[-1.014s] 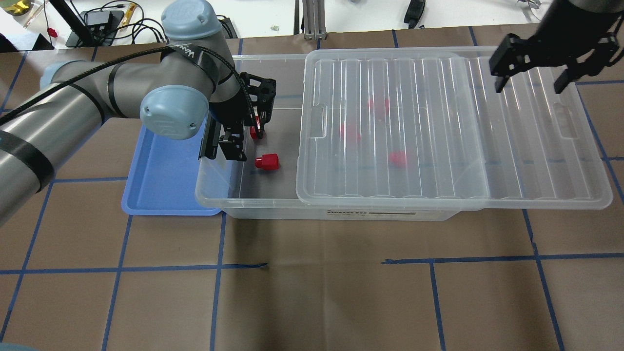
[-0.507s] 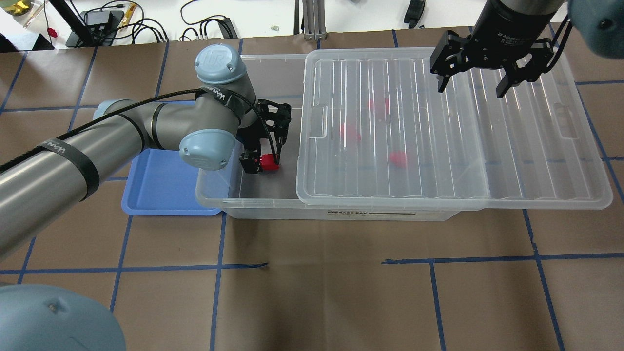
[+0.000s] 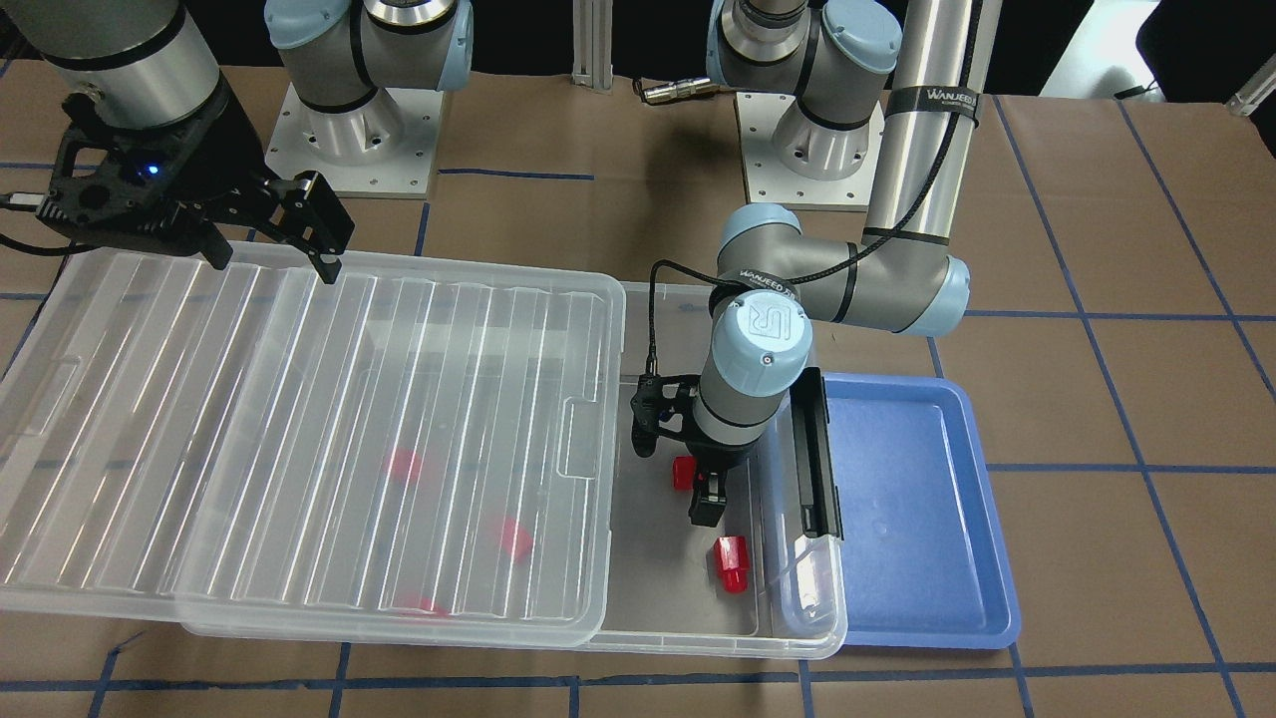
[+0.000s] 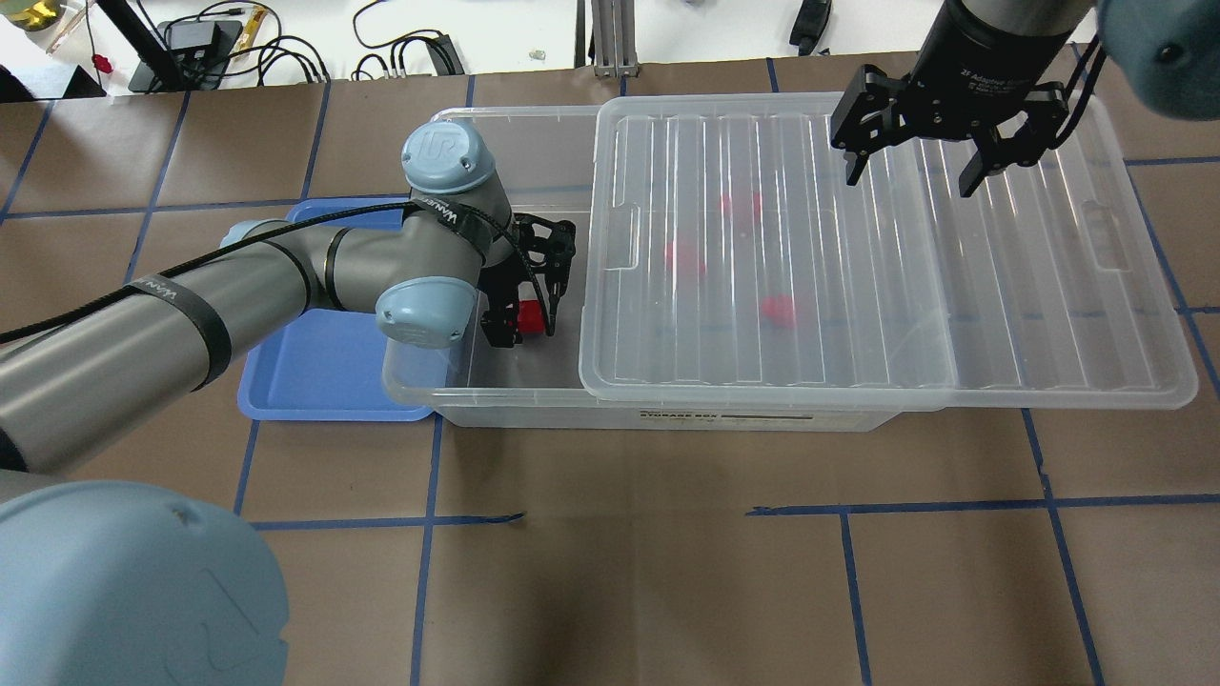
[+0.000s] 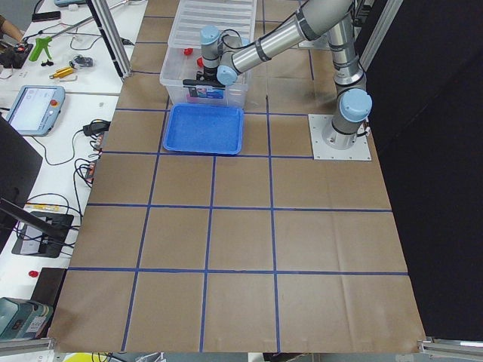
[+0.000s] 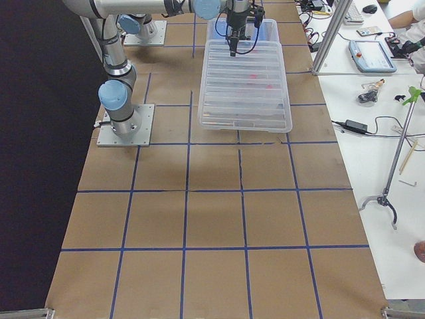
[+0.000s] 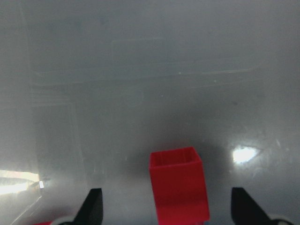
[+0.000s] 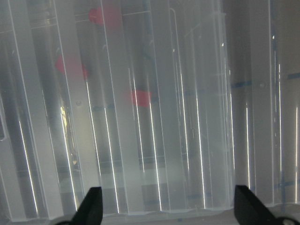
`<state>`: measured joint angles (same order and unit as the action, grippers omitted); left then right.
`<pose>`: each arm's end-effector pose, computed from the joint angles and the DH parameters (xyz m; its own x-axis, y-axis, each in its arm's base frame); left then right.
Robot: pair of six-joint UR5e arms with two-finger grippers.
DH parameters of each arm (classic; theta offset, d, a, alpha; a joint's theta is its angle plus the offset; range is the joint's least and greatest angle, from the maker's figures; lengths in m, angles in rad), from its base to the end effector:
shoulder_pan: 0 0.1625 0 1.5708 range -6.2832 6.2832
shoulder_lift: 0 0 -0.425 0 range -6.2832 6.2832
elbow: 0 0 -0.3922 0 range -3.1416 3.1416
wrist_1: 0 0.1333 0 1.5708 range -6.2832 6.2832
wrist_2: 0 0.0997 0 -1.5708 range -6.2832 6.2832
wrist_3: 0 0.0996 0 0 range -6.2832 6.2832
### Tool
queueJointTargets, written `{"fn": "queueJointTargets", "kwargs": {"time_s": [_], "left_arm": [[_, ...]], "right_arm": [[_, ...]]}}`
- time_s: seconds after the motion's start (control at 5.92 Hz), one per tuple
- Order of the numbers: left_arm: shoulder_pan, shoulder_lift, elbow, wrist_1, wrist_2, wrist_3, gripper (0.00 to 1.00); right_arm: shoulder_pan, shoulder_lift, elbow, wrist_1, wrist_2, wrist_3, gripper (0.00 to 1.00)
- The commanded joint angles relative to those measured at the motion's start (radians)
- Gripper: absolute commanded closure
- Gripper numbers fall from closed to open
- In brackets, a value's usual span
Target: Place red block in blue tray from box
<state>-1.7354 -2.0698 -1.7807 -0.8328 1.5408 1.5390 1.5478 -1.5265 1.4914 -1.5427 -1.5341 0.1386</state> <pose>-0.2334 -0.5732 0.1837 0.1324 0.9908 -0.0281 0.9906 -0.1332 -0.0309 0.1252 -0.5142 0.5020 -0.9863 0.1606 -0.0373 0.1608 0.9870 -0.0019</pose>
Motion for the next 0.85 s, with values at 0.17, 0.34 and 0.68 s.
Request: {"fn": "queueJointTargets", "kwargs": {"time_s": [0.17,0.34,0.68], "left_arm": [[0.0,0.016,0.016,-0.006,0.005,-0.007,0.86],[-0.003,0.048,0.024,-0.041,0.004,-0.032,0.88],[0.008,0.247,0.061,-0.272,0.001,-0.043,0.88]], "right_arm": [[0.0,0.002,0.001,0.001,0.002,0.001,0.0],[-0.001,0.002,0.001,0.001,0.0,-0.001,0.0],[0.0,0.003,0.003,0.001,0.0,-0.001,0.0]]}}
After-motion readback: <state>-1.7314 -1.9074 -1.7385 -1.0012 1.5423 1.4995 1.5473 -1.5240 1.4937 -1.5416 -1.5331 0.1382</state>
